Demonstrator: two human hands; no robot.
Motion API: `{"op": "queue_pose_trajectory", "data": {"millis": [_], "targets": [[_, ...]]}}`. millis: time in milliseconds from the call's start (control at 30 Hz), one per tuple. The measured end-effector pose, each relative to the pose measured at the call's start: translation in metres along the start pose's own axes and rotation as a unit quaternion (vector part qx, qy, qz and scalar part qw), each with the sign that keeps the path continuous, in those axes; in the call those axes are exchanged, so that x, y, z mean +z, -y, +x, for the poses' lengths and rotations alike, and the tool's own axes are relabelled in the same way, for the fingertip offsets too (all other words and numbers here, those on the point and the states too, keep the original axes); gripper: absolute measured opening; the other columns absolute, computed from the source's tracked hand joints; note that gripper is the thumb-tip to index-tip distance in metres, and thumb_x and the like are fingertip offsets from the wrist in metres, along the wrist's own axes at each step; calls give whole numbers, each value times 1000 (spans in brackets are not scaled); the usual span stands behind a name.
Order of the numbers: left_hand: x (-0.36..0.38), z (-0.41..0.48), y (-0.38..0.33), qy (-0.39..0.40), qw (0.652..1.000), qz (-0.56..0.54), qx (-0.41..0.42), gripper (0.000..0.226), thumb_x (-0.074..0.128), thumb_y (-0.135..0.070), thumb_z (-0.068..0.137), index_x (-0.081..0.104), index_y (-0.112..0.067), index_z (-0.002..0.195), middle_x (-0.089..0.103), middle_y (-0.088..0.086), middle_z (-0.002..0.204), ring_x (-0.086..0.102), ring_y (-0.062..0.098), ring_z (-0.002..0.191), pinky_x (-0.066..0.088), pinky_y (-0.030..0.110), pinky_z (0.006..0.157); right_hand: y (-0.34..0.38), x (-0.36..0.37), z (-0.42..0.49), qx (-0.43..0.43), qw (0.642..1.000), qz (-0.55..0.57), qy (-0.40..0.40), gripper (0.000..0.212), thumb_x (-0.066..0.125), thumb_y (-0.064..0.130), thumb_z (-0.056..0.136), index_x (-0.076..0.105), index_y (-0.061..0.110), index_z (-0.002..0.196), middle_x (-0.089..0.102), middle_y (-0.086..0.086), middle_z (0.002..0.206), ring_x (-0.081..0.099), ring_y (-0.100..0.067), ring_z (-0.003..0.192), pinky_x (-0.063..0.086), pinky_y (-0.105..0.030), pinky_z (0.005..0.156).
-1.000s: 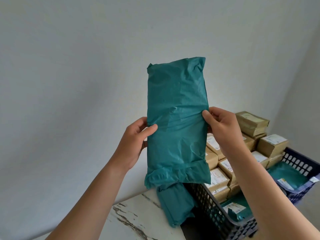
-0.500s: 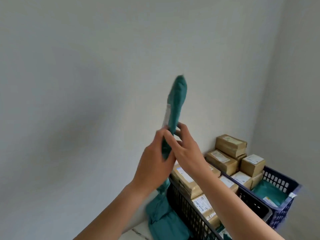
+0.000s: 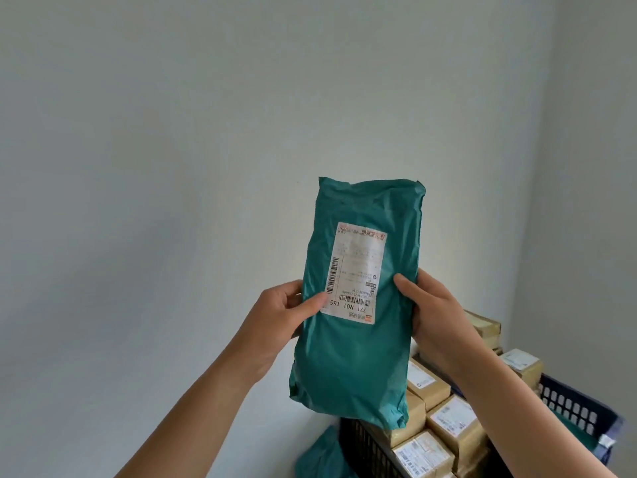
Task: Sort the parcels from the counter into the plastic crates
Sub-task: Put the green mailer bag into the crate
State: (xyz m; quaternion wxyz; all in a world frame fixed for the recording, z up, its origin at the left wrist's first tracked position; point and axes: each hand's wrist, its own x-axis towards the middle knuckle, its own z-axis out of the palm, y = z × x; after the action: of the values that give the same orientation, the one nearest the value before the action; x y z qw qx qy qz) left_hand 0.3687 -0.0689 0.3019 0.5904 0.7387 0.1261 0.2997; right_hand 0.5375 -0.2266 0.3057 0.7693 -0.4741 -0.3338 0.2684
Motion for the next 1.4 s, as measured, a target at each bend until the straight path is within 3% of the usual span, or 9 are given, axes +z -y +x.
{"op": "queue_pose_trajectory", "data": {"millis": [200,267,367,467,567,733,933,1067,1400], "targets": [[-19,16,-22,-16,984,176,37,9,70,-24,101,76,-23,108,81,-9,99,77,10,94,62,29,86,15,-7,3,-285,892,-298,-184,51,74,29,95,48,20,138,58,-2,141,61,-14,127,48,-27,111],[-23,24,-38,13,916,391,83,10,65,-29,101,72,-27,94,76,-10,88,73,10,83,58,31,73,34,-3,-1,-423,774,-444,-159,65,76,31,93,43,21,148,46,0,153,44,-13,141,33,-16,116],[-12,33,-61,66,756,631,159,17,52,-19,100,63,-28,90,64,-9,83,61,14,78,46,32,63,50,8,4,-316,678,-663,38,81,70,53,91,25,42,158,26,22,166,30,1,143,34,-29,117],[-2,39,-73,100,692,677,229,33,51,-7,96,70,-32,107,60,-6,90,51,11,88,44,31,101,39,12,18,-145,695,-686,163,58,70,46,96,46,40,149,52,25,149,54,4,127,52,-32,108],[-5,50,-67,11,640,656,399,32,61,-7,96,74,-26,118,73,-4,107,58,15,119,-3,39,132,23,4,28,-151,741,-647,101,14,59,31,104,71,31,112,75,16,102,70,-7,91,63,-35,82],[-25,44,-38,-210,732,451,465,50,70,-17,96,57,-13,144,56,2,144,45,24,141,29,42,127,8,-14,33,-105,888,-446,-13,14,59,26,106,73,25,105,80,12,90,76,-10,83,64,-30,71],[-27,34,-3,-133,986,93,49,100,69,-75,81,32,-28,161,41,-10,162,42,7,146,33,28,116,0,-14,25,-2,995,-102,3,23,51,14,107,69,4,118,79,-14,100,77,-28,90,65,-40,72],[-28,34,8,37,996,-70,-31,52,63,-53,99,64,-19,139,71,0,135,67,21,126,51,44,110,-7,-14,24,23,995,-87,46,25,52,14,106,68,3,122,76,-19,110,74,-34,98,64,-50,85],[-13,0,-23,-8,999,-27,37,24,58,-18,106,72,-13,126,78,5,118,75,26,110,60,45,98,34,-5,-7,-78,980,-179,32,28,58,25,99,65,2,113,79,-17,102,77,-35,99,64,-49,87]]}}
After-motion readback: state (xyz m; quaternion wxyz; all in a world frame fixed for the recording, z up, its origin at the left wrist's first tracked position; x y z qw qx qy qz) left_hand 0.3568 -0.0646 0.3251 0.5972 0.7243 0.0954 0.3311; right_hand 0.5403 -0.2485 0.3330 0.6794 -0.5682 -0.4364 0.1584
